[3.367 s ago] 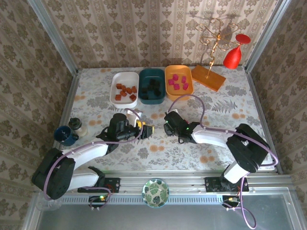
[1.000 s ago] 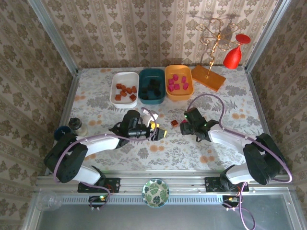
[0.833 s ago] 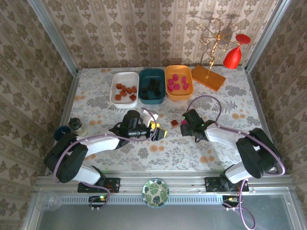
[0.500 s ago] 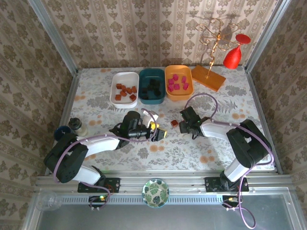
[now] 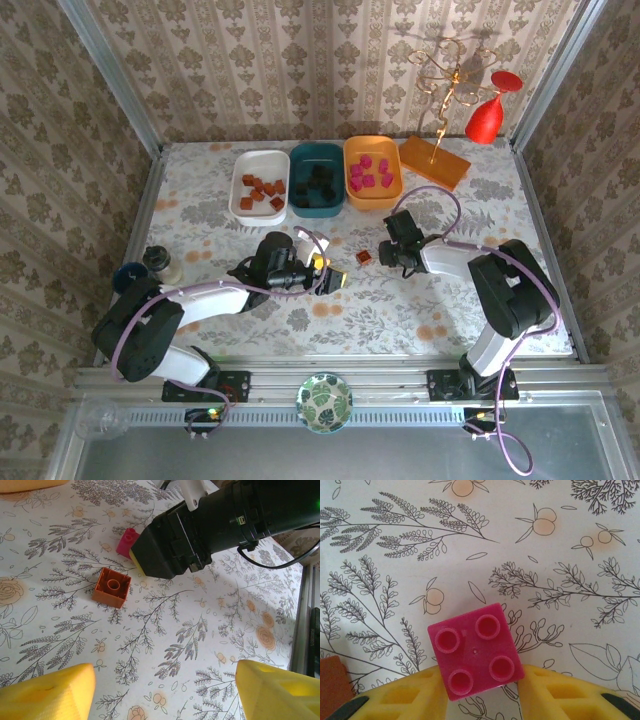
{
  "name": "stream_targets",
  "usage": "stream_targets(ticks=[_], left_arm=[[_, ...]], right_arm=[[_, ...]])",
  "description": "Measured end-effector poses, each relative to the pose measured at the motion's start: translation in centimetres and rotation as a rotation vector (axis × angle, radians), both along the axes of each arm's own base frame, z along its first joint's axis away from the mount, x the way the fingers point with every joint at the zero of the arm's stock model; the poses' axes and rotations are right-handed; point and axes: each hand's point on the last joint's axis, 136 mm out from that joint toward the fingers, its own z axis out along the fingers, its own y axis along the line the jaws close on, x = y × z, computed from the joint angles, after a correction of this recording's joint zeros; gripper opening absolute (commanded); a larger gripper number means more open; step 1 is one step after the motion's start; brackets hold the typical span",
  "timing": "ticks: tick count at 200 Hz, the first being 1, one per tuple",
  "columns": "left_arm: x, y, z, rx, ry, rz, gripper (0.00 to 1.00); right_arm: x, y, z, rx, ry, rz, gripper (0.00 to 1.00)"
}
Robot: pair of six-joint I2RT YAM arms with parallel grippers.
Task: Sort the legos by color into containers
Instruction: Pick up the lego from the center of the table, then place the lego in the container.
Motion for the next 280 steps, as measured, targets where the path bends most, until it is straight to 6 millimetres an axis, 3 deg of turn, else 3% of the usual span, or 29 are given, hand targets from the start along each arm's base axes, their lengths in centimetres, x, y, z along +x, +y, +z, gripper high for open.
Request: stream_targets(ticks=[57, 92, 153, 169, 193, 222, 255, 280], left_arm=[[0.0, 0.0, 0.0, 0.0, 0.0, 0.0, 0.75], [0.0, 0.0, 0.0, 0.0, 0.0, 0.001, 0.75], [0.2, 0.1, -0.1, 0.006, -0.003, 0.011, 0.75], [0.6, 0.3, -0.3, 0.023, -0.006, 0.037, 0.76], [1.9, 0.6, 0.1, 0.05, -0.023, 0.095, 0.77], [4.6, 0.1, 3.2, 0.026, -0.093, 0.169, 0.77], [7.1, 0.1, 6.4, 0.004, -0.183, 0.237, 0.78], [7.9, 0.0, 7.7, 0.001, -0.235, 0.252, 0.79]], right_arm=[[1.5, 0.2, 0.1, 0.006, 0.002, -0.011, 0.48], [2.7, 0.0, 0.2, 0.008, -0.003, -0.026, 0.42], [2.8, 0.3, 0.6, 0.023, -0.009, -0.012, 0.35], [3.0, 0.7, 1.7, 0.051, -0.032, -0.002, 0.34], [3.8, 1.6, 5.2, 0.115, -0.12, 0.018, 0.33], [5.4, 2.5, 8.2, 0.163, -0.206, 0.028, 0.33], [9.0, 3.7, 10.9, 0.197, -0.302, 0.023, 0.34], [12.8, 4.2, 11.6, 0.198, -0.359, -0.005, 0.35]])
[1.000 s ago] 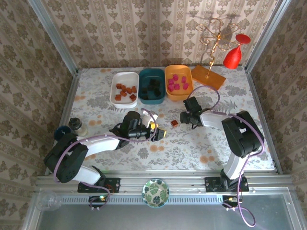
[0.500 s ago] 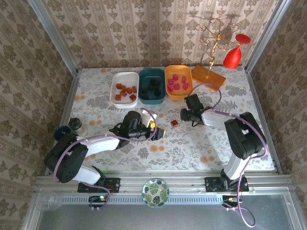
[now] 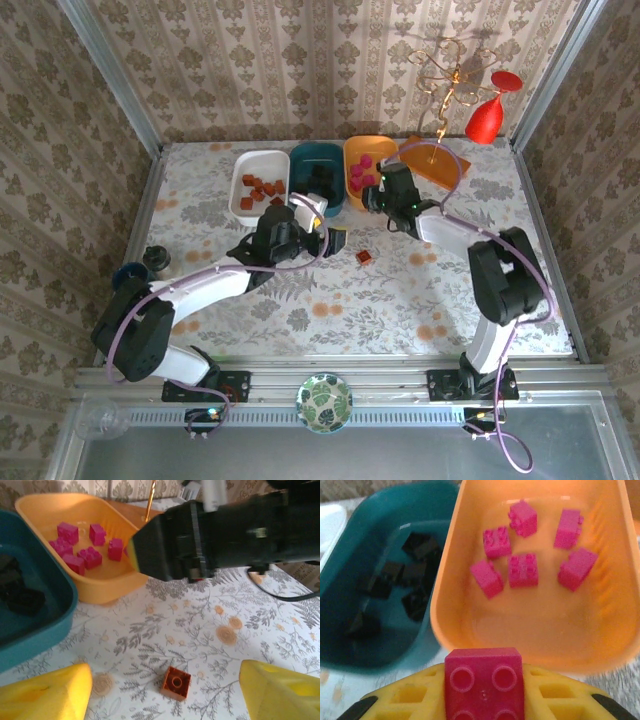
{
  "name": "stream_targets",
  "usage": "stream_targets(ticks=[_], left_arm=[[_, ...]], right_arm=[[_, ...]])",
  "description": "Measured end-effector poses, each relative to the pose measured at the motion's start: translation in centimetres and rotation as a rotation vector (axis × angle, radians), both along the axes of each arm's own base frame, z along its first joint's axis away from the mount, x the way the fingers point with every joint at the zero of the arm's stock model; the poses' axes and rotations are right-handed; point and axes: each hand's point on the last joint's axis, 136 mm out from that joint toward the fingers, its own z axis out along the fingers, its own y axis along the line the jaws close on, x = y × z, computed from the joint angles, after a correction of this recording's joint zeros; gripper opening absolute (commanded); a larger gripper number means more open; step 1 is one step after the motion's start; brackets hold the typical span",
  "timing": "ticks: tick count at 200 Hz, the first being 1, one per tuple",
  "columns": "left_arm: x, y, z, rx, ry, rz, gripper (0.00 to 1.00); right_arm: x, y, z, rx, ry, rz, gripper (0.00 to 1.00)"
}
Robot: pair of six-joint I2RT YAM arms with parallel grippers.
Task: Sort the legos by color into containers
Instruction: Place the lego in the container.
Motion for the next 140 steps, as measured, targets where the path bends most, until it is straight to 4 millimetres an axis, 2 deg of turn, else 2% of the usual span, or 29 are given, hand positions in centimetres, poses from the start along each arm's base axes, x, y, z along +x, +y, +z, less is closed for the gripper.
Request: stream_targets(ticks=[49, 81, 116, 128, 140], left_arm=[[0.5, -0.3, 1.2, 0.011, -0.046, -0.004, 0.79], [0.4, 0.0, 0.7, 0.034, -0.036, -0.004, 0.79], [-0.1, 0.9, 1.3, 0.033, -0.043, 0.011, 0.8], [-0.3, 1.7, 1.3, 0.033, -0.045, 0.022, 0.8], [-0.6, 2.7, 0.8, 0.038, -0.036, 0.036, 0.81]], right_arm=[[6.6, -1.0, -2.4, -0.016, -0.004, -0.102, 0.41], [9.4, -2.0, -3.4, -0.035, 0.004, -0.15, 0.5], [9.5, -2.6, -2.8, -0.048, 0.005, -0.159, 0.62], [8.5, -2.7, -2.4, -0.046, 0.007, -0.153, 0.64], [6.6, -2.7, -1.7, -0.043, 0.015, -0.139, 0.67]])
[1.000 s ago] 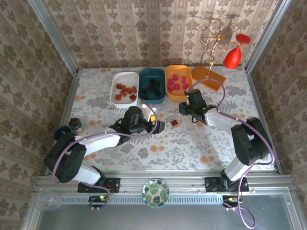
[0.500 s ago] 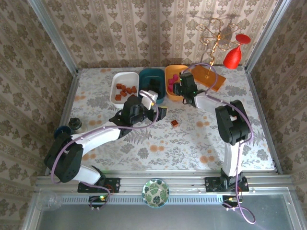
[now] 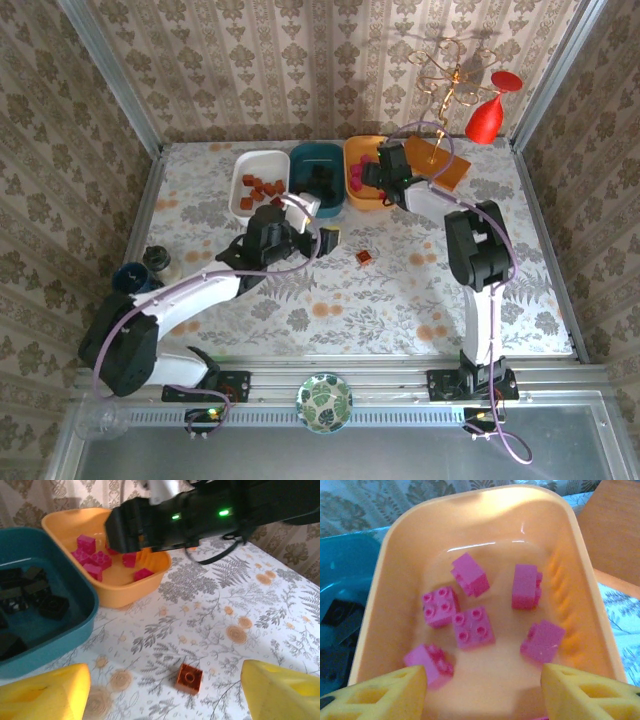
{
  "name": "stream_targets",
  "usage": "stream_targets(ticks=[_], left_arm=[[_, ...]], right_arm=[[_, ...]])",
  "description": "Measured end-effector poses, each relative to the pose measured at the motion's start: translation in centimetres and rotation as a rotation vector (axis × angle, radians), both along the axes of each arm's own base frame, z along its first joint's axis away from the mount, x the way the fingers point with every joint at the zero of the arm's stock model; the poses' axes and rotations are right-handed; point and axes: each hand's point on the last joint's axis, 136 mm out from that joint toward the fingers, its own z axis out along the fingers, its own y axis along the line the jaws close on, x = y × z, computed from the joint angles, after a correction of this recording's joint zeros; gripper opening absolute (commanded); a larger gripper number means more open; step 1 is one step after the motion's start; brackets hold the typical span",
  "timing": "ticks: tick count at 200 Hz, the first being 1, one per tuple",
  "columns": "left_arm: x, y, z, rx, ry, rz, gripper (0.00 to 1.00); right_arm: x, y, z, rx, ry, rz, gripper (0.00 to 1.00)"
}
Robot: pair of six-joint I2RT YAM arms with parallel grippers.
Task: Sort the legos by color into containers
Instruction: Place the lego in the container, then pick up the lego from the center of the table.
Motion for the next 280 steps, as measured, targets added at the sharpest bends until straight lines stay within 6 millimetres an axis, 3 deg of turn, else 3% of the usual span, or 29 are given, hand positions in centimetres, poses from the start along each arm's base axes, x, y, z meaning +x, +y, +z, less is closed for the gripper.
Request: stream_targets(ticks=[25, 41, 57, 80, 114, 152, 188, 280], left_arm=[[-0.6, 2.8, -2.3, 0.011, 0.06, 0.042, 0.81], [-1.0, 4.8, -3.8, 0.01, 0.115, 0.073, 0.81], [-1.3, 6.7, -5.0, 0.004, 0.167, 0.102, 0.82], [-2.1, 8.4, -5.6, -0.015, 0.194, 0.114, 0.84], [-3.5, 9.1, -5.6, -0.039, 0.189, 0.093, 0.85], [-4.1, 9.1, -6.3, -0.04, 0.206, 0.075, 0.85], [-4.2, 9.0, -6.7, -0.04, 0.222, 0.067, 0.84], [-4.1, 8.8, -7.1, -0.038, 0.234, 0.06, 0.84]], right_arm=[[-5.6, 1.0, 2.1, 0.004, 0.006, 0.07, 0.72], [-9.5, 2.9, 3.7, 0.001, -0.004, 0.144, 0.76], [-13.1, 4.7, 4.1, -0.017, 0.005, 0.225, 0.78], [-17.6, 6.4, 1.4, -0.066, 0.087, 0.319, 0.8], [-22.0, 5.4, -4.2, -0.15, 0.26, 0.362, 0.82], [-22.9, 5.8, -6.7, -0.172, 0.332, 0.39, 0.84], [-22.3, 6.2, -8.6, -0.206, 0.376, 0.409, 0.8], [-20.4, 7.1, -9.8, -0.259, 0.376, 0.441, 0.46]])
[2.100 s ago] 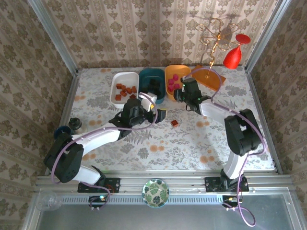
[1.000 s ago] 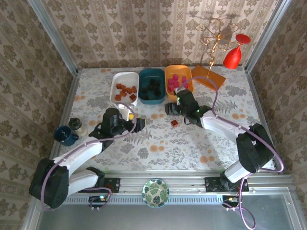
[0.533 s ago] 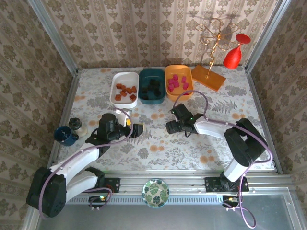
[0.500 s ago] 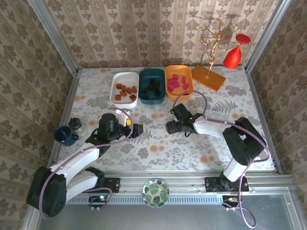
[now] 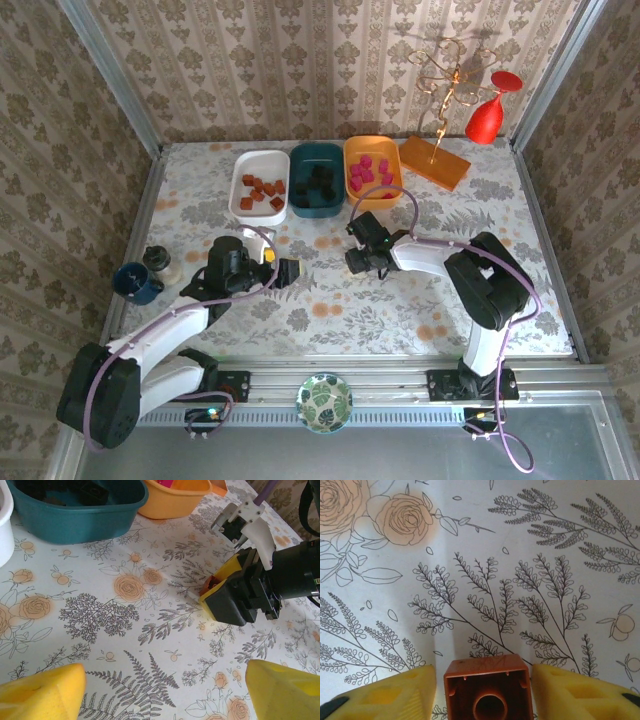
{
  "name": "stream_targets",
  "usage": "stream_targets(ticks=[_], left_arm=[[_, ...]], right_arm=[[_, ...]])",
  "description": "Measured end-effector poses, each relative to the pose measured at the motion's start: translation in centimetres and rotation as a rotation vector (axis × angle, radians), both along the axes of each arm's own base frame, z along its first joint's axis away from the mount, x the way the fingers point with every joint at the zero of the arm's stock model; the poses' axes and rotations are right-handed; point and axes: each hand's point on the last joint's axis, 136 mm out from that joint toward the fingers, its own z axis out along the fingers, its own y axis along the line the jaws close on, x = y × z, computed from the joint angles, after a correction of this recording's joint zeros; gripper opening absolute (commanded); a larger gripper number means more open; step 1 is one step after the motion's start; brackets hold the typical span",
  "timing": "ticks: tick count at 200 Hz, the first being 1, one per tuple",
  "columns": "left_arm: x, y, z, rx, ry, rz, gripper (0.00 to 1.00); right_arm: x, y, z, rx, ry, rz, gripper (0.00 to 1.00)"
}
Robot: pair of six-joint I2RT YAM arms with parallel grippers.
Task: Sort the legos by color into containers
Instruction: Pick up the lego from the center of the table.
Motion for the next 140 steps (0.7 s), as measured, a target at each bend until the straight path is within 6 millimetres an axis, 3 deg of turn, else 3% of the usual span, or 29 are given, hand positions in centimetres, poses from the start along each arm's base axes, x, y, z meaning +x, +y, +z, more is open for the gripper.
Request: stream_targets(ticks=[27, 65, 111, 140], left_arm=[[0.0, 0.0, 0.0, -0.001, 0.002, 0.004, 0.84], [0.6, 0.6, -0.2, 0.011, 0.006, 0.051, 0.84], [1.9, 3.8, -1.1, 0.021, 0.025, 0.196, 0.85], [2.9, 6.2, -0.5, -0.011, 0.018, 0.293, 0.86]], right_arm=[[0.0, 0.4, 0.1, 0.022, 0.001, -0.001, 0.38], [0.1, 3.0, 1.2, 0.145, -0.009, 0.015, 0.34], [1.5, 7.3, 4.5, 0.403, -0.033, 0.012, 0.32], [4.7, 11.4, 8.6, 0.581, -0.089, 0.025, 0.32]])
